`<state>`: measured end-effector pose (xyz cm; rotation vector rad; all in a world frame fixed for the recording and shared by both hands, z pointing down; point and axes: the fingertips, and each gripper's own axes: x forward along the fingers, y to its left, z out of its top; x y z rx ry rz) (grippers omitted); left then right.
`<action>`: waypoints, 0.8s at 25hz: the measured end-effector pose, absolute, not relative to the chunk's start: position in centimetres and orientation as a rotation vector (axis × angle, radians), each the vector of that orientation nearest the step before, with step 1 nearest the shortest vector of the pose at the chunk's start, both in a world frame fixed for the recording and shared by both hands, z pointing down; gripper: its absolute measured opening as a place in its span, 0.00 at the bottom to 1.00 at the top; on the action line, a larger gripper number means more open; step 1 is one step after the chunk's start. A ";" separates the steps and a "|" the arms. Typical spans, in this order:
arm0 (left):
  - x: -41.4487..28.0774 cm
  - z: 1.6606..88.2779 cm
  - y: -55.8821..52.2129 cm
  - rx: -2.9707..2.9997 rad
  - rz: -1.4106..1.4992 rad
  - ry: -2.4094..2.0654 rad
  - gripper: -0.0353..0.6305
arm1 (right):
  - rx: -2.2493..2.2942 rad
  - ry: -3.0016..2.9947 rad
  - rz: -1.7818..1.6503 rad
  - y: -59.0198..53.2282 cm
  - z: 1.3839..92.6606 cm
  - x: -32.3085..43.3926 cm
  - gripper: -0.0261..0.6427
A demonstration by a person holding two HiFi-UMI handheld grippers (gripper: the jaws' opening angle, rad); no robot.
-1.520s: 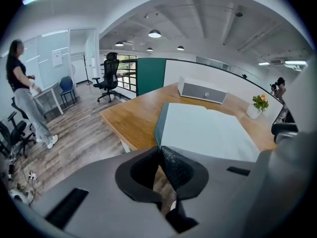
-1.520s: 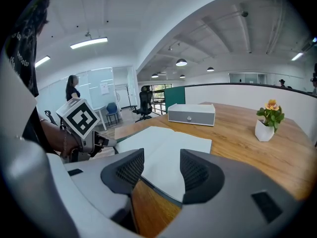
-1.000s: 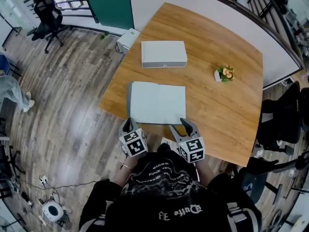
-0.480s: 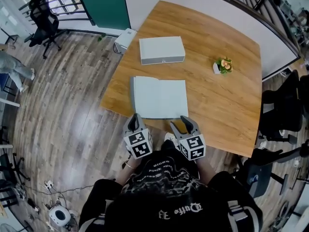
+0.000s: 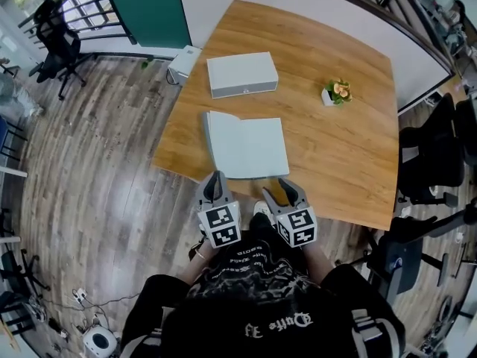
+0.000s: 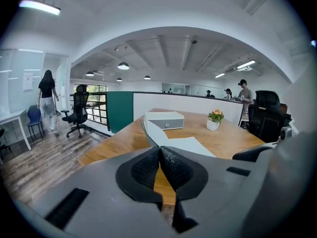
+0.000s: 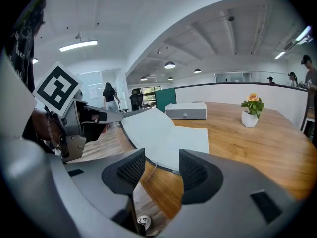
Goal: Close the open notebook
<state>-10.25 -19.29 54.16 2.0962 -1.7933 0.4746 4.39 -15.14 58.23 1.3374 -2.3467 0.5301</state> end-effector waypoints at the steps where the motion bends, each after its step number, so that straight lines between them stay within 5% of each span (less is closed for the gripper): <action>1: -9.9 53.9 -19.3 2.113 0.458 -1.780 0.10 | 1.343 -2.344 0.530 -15.0 58.3 4.4 0.34; 20: -0.4 51.2 -19.1 2.476 0.417 -1.501 0.10 | 1.494 -2.278 0.569 -13.5 58.4 7.8 0.34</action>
